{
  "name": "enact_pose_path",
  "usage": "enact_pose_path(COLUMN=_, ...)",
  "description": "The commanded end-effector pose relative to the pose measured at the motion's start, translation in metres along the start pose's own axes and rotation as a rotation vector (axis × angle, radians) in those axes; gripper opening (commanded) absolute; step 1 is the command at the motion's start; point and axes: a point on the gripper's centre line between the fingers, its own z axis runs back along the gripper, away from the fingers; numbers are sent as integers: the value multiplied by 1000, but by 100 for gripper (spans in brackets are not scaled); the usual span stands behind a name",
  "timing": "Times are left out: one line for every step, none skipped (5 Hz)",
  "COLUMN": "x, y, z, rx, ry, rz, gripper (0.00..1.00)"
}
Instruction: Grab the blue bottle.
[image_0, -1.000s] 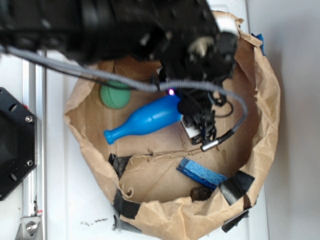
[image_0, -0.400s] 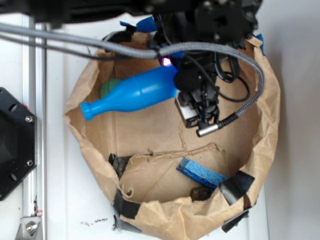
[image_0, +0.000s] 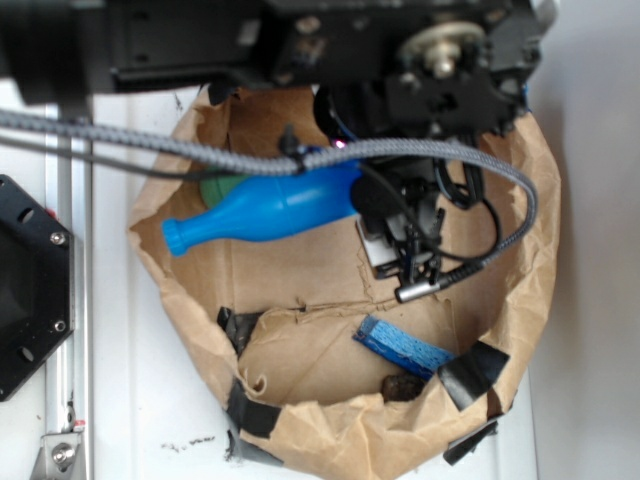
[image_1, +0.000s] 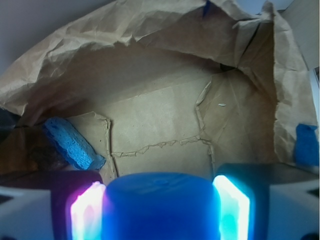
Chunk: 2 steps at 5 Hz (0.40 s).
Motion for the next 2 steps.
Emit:
enact_pose_path(x=4, y=-2, z=13, rx=-3, ry=-70, rz=19, gripper=0)
enact_pose_path(x=3, y=-3, z=10, rx=15, ry=-87, rz=20, gripper=0)
